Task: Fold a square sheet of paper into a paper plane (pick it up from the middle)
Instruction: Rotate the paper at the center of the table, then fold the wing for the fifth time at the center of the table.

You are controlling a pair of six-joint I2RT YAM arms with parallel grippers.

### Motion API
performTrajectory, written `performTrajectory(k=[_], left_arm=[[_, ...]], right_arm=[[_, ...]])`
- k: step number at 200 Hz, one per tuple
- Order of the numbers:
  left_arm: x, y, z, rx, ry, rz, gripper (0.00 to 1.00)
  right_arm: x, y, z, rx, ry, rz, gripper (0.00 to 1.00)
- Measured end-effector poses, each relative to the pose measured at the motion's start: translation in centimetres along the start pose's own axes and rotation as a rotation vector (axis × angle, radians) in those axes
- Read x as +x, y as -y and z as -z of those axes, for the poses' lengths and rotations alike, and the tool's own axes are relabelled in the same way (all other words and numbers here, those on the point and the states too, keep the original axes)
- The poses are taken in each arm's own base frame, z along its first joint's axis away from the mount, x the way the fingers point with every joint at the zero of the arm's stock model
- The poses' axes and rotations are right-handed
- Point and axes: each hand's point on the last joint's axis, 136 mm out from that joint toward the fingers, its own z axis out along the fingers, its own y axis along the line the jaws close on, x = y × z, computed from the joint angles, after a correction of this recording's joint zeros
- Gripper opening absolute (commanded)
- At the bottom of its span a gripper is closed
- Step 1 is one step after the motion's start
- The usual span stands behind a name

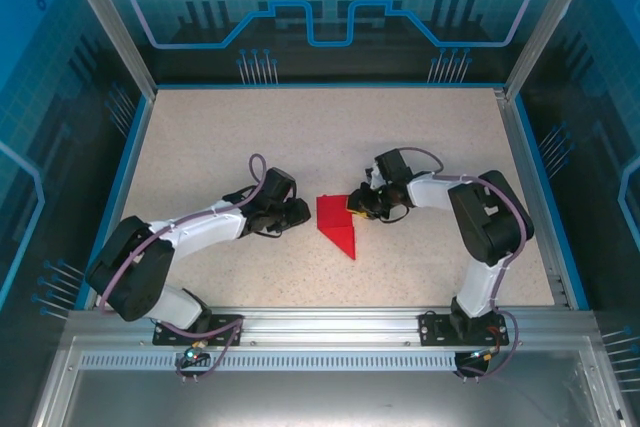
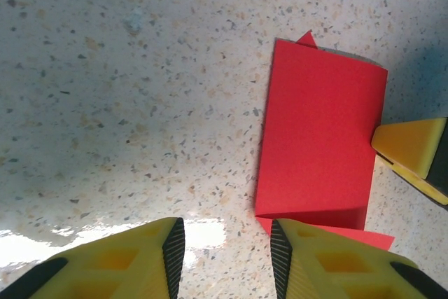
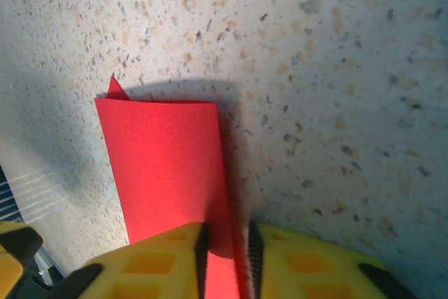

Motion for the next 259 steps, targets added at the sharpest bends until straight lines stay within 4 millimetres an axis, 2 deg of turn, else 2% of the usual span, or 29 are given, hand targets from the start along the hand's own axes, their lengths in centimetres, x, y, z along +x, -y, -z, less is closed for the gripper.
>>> performTrajectory(k=[30, 64, 84, 98, 125, 149, 187, 259], left_arm=[[0.0, 0.3, 0.0, 0.012, -0.002, 0.0, 0.41], [0.1, 0.4, -0.1, 0.021, -0.008, 0.001, 0.41], [0.2, 0.5, -0.4, 0.026, -0.019, 0.003, 0.41], [0.3, 0.5, -0.8, 0.026, -0.027, 0.004, 0.41], [0.6, 0.4, -1.3, 0.025, -0.047, 0.021, 0.41], [0.5, 0.8, -1.5, 0.031, -0.054, 0.027, 0.41], [0.3, 1.4, -1.7, 0.045, -0.058, 0.028, 0.41], [0.8, 1.8, -2.0, 0.064, -0.087, 0.029, 0.41]], right_arm=[[-0.3, -0.7, 2.1, 0.015, 0.053, 0.03, 0.32], [-0.2, -4.1, 6.4, -0.045, 0.127, 0.159, 0.22], [0.9, -5.6, 7.6, -0.077, 0.123, 0.23, 0.18], [2.2, -6.2, 7.2, -0.084, 0.085, 0.266, 0.15], [5.4, -6.5, 5.3, -0.068, -0.018, 0.314, 0.12], [7.5, -5.8, 3.3, -0.033, -0.099, 0.325, 0.1], [7.8, -4.0, 1.7, 0.024, -0.135, 0.296, 0.09], [6.6, -1.8, 1.2, 0.07, -0.132, 0.251, 0.1]])
